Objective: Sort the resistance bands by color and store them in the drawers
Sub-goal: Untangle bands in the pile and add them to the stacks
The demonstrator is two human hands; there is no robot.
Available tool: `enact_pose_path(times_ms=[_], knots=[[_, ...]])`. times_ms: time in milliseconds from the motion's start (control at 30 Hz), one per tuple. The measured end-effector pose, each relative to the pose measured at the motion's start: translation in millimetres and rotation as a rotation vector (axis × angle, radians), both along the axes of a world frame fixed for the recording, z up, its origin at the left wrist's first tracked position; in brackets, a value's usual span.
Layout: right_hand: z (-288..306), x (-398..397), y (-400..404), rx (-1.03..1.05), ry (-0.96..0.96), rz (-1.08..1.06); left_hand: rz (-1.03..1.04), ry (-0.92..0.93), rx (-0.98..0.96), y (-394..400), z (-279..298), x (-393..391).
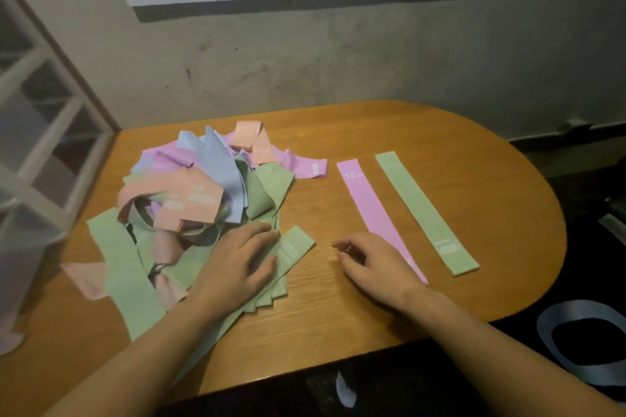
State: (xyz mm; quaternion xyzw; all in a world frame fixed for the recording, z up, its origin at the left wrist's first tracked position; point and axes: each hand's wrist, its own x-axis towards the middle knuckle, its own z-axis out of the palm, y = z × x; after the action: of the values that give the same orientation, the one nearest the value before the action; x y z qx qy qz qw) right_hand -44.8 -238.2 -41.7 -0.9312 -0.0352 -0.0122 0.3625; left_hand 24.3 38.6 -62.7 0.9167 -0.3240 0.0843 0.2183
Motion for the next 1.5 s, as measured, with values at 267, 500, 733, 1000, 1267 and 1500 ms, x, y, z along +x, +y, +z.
enact_pose_path(times_ms=[267, 500, 733, 1000, 1267, 1500], knots=[[3, 35, 50, -0.037, 0.111, -0.135, 0.032, 0.033, -0.04, 2, 0, -2], [-9, 43, 56, -0.026, 0.095, -0.185, 0.027, 0.025, -0.057, 4, 1, -2], [-15, 31, 47, 0.399, 0.039, -0.203, 0.022, 0.106, -0.036, -1, 8, -4], [-7, 28, 43, 0.745, 0.022, -0.266, 0.029, 0.404, -0.204, -22, 28, -15], [8, 28, 35, 0.923, 0.093, -0.308, 0.097, 0.736, -0.452, -46, 38, -21], [22, 23, 36, 1.245, 0.4, -0.255, 0.288, 1.129, -0.93, -58, 58, -33]])
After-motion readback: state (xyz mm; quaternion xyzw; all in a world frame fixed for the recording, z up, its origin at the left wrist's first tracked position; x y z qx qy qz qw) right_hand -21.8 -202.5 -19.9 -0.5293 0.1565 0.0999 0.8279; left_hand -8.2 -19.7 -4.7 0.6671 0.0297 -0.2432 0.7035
